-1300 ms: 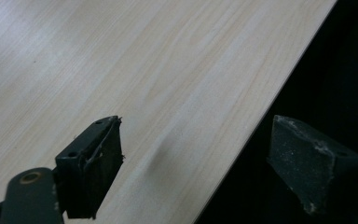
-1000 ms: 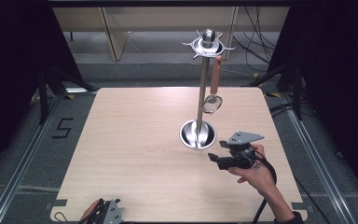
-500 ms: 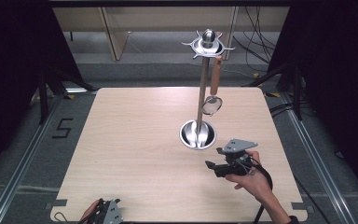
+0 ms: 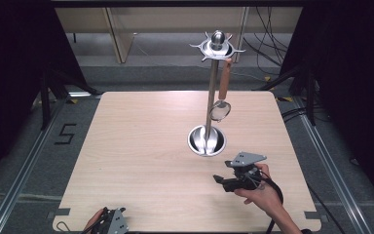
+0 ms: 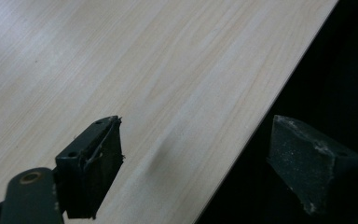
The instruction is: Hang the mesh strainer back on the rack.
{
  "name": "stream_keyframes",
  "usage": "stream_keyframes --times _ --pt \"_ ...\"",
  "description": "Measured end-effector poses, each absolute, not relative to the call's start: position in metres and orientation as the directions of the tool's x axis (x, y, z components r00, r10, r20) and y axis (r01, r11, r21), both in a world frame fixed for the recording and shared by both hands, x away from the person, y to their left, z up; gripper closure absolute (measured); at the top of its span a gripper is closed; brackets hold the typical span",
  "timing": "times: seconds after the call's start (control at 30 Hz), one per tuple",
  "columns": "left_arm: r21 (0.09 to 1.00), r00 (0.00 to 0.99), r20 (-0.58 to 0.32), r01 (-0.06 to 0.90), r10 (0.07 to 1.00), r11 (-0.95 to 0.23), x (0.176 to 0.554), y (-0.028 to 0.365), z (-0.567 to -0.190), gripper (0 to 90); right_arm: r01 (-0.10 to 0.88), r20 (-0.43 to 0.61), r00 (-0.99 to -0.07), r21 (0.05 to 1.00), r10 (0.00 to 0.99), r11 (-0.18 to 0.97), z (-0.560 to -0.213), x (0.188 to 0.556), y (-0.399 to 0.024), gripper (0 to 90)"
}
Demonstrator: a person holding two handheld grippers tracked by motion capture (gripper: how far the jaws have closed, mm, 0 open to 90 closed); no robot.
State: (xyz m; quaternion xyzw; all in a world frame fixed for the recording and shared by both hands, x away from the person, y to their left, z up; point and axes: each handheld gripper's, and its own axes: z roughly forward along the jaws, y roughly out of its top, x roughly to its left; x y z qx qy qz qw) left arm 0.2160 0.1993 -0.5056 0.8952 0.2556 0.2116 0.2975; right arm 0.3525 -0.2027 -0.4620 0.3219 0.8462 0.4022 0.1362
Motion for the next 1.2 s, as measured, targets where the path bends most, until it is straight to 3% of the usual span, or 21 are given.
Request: stream_keyframes --times 1.2 --pt "0.636 0.781 0.230 0.331 0.580 -0.697 0.216 0.199 -0.506 16.8 0.442 0.042 -0.782 0.740 0.621 0.507 -0.485 0.328 -0.198 30.2"
